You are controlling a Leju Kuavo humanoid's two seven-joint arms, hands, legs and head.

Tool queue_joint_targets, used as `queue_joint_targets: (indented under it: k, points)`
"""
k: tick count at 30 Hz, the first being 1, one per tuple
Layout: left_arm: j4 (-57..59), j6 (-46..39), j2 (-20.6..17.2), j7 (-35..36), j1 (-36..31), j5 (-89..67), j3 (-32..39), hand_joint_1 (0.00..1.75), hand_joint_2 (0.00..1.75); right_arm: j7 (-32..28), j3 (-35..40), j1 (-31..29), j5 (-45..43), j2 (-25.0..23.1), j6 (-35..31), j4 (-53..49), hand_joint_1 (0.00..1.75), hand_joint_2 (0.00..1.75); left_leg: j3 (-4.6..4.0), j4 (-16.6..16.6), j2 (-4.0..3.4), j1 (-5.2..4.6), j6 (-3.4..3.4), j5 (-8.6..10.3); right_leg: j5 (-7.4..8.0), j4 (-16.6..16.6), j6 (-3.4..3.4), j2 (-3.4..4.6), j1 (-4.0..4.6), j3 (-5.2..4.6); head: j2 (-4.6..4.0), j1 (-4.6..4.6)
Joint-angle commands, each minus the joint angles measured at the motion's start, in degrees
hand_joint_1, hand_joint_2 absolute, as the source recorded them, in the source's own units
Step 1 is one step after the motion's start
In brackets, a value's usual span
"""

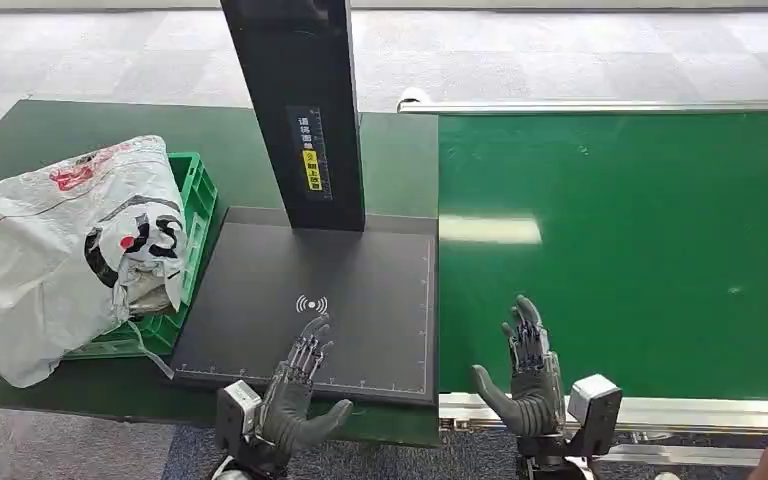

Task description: Moved the parcel from conveyor to table for the left to box.

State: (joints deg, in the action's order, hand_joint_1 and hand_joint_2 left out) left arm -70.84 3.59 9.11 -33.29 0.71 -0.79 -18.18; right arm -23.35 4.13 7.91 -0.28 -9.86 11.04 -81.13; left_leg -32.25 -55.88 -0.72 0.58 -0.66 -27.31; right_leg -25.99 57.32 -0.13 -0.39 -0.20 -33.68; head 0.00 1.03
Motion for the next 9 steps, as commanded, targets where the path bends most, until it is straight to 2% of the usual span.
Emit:
queue_joint_targets:
  k: [1,9]
  points:
    - [2.46,0.08,0.23,0.39,-1.68,-1.53,1.71,0.0,1.75,1.43,0.35,-3.37,0.61,-0.16,-0.23,5.32,0.0,1.75,0.13,0.07,-0.02,0.0,0.02,0.0,0.02,-0.09,0.02,0.09,0.0,0.13,0.0,-0.02]
    - [0.04,-0.93,-0.05,1.79,-2.15,-2.34,2.29,0.0,1.75,1.23,1.83,-5.96,0.79,0.4,0.26,7.74,0.0,1.75,0.16,0.08,-0.05,0.01,0.02,-0.01,0.03,-0.11,0.02,0.13,0.01,0.16,0.0,-0.02]
